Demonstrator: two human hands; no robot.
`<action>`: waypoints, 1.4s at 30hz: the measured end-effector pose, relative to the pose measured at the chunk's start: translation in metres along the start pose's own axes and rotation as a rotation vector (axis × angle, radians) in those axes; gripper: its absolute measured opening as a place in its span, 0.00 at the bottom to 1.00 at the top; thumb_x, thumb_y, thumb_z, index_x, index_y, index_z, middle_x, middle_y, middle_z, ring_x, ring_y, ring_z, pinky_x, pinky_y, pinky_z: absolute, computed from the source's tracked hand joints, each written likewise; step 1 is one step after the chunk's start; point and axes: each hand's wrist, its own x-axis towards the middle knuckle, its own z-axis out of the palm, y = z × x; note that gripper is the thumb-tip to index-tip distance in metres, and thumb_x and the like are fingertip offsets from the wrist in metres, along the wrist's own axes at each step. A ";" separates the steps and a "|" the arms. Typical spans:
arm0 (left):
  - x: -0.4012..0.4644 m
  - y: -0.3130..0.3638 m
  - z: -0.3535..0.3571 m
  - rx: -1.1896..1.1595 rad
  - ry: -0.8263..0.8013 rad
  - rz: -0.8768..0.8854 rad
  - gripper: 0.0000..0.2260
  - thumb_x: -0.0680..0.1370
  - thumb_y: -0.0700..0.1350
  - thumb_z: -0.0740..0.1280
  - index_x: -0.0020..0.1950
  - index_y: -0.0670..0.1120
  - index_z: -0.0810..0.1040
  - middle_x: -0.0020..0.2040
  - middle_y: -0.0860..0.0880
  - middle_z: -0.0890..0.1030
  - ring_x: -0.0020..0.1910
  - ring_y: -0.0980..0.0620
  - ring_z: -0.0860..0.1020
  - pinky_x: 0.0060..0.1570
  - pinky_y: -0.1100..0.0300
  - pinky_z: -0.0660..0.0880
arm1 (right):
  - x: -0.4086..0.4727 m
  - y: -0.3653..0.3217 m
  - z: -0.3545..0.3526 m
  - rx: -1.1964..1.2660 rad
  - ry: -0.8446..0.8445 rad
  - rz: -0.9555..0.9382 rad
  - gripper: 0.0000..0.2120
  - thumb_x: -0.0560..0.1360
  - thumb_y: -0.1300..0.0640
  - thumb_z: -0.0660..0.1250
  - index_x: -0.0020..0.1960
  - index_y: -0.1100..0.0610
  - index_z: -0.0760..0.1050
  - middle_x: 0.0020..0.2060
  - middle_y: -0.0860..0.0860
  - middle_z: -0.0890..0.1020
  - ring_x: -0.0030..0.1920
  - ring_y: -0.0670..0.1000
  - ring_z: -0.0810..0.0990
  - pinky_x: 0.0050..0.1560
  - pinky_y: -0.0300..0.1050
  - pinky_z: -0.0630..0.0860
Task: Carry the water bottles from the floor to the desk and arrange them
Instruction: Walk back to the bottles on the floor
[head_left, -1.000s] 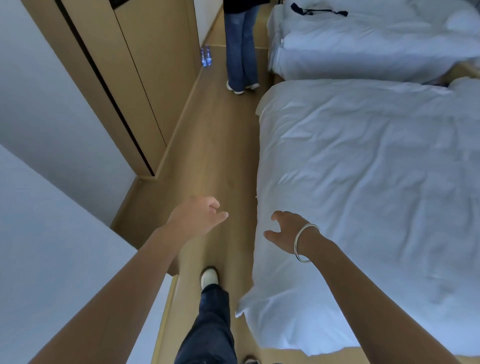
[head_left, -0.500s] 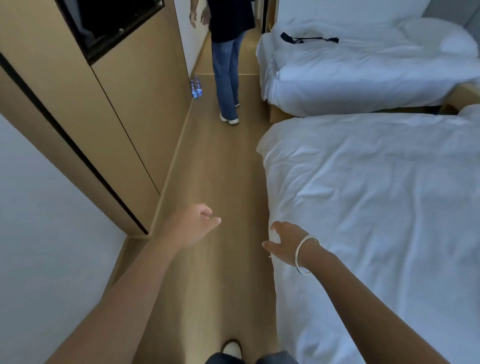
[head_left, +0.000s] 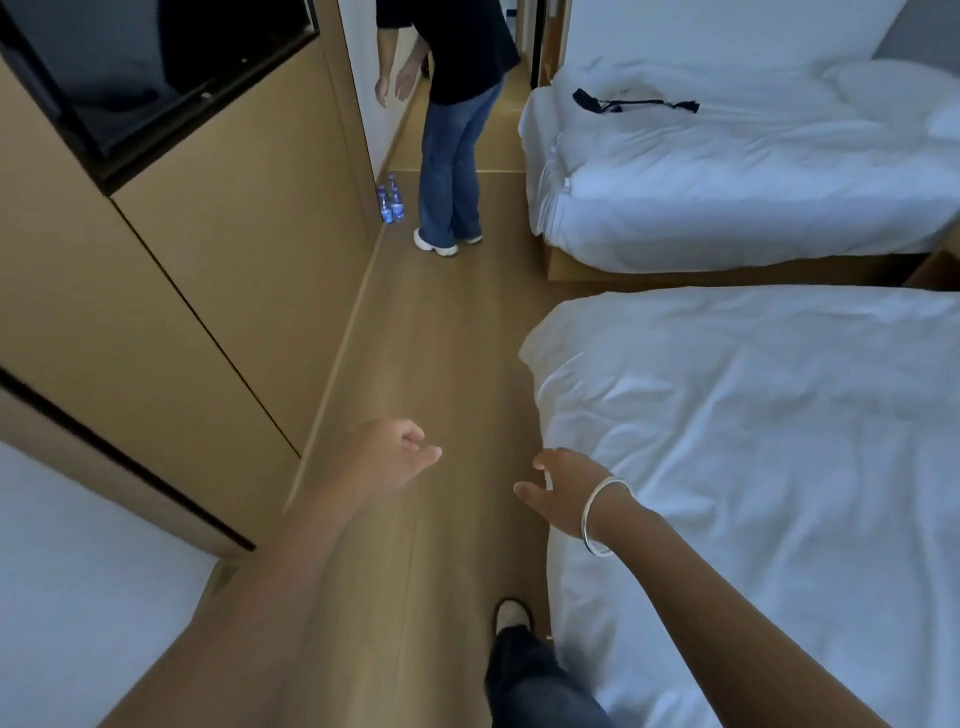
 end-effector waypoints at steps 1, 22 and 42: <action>0.021 0.008 -0.003 -0.017 0.010 -0.003 0.17 0.74 0.53 0.68 0.58 0.44 0.78 0.56 0.48 0.81 0.54 0.51 0.79 0.56 0.57 0.74 | 0.018 0.002 -0.013 -0.005 -0.009 0.001 0.22 0.78 0.47 0.57 0.66 0.60 0.67 0.64 0.57 0.72 0.63 0.55 0.71 0.62 0.46 0.67; 0.225 0.066 -0.047 -0.017 0.101 -0.016 0.15 0.74 0.53 0.69 0.55 0.46 0.79 0.54 0.48 0.82 0.54 0.50 0.79 0.53 0.58 0.74 | 0.215 0.021 -0.126 -0.053 -0.071 -0.076 0.24 0.78 0.44 0.57 0.68 0.58 0.66 0.65 0.56 0.72 0.64 0.56 0.72 0.64 0.50 0.70; 0.518 0.041 -0.192 0.012 0.132 0.039 0.11 0.73 0.57 0.68 0.39 0.50 0.77 0.38 0.54 0.80 0.44 0.51 0.80 0.43 0.59 0.72 | 0.489 -0.063 -0.248 0.009 0.152 -0.065 0.20 0.77 0.43 0.56 0.56 0.57 0.74 0.52 0.54 0.79 0.52 0.55 0.78 0.52 0.49 0.75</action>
